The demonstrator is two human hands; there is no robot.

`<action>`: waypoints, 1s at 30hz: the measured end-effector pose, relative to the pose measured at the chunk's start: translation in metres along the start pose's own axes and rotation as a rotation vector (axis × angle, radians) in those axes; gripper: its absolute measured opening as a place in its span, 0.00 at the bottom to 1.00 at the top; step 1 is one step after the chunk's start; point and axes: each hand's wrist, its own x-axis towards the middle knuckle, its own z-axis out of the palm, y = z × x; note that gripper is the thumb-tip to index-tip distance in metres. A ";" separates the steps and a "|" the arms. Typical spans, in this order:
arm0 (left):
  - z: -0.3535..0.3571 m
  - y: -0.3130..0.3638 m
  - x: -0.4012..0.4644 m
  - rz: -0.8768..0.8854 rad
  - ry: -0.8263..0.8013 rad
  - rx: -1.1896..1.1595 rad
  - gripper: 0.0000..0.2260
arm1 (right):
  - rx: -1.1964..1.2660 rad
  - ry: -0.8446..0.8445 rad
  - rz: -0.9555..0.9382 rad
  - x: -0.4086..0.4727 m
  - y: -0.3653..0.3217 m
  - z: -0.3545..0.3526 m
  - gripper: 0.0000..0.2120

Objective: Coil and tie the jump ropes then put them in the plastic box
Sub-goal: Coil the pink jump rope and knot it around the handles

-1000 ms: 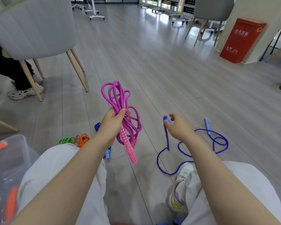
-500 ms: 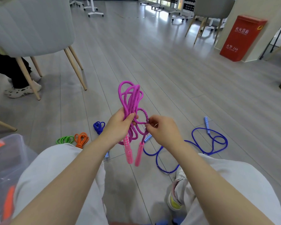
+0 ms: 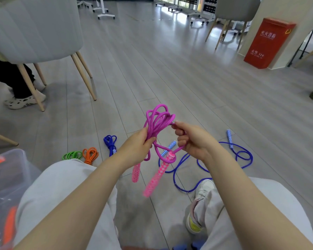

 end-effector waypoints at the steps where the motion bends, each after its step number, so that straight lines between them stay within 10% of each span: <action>1: 0.000 0.001 0.000 -0.008 0.005 -0.018 0.04 | -0.029 -0.023 -0.003 0.000 -0.002 -0.003 0.05; 9: 0.001 -0.009 0.004 0.028 0.053 0.130 0.05 | -0.656 -0.076 -0.034 -0.013 0.005 0.000 0.07; 19: 0.003 -0.007 0.000 0.145 0.036 0.324 0.05 | -0.298 0.034 -0.082 -0.007 0.004 0.003 0.11; 25: -0.003 -0.011 0.005 0.049 -0.021 0.205 0.07 | -0.909 0.121 -0.324 -0.008 -0.007 -0.017 0.12; 30: -0.016 -0.014 0.009 -0.078 0.098 -0.056 0.07 | -0.886 0.483 -0.422 0.008 -0.010 -0.031 0.13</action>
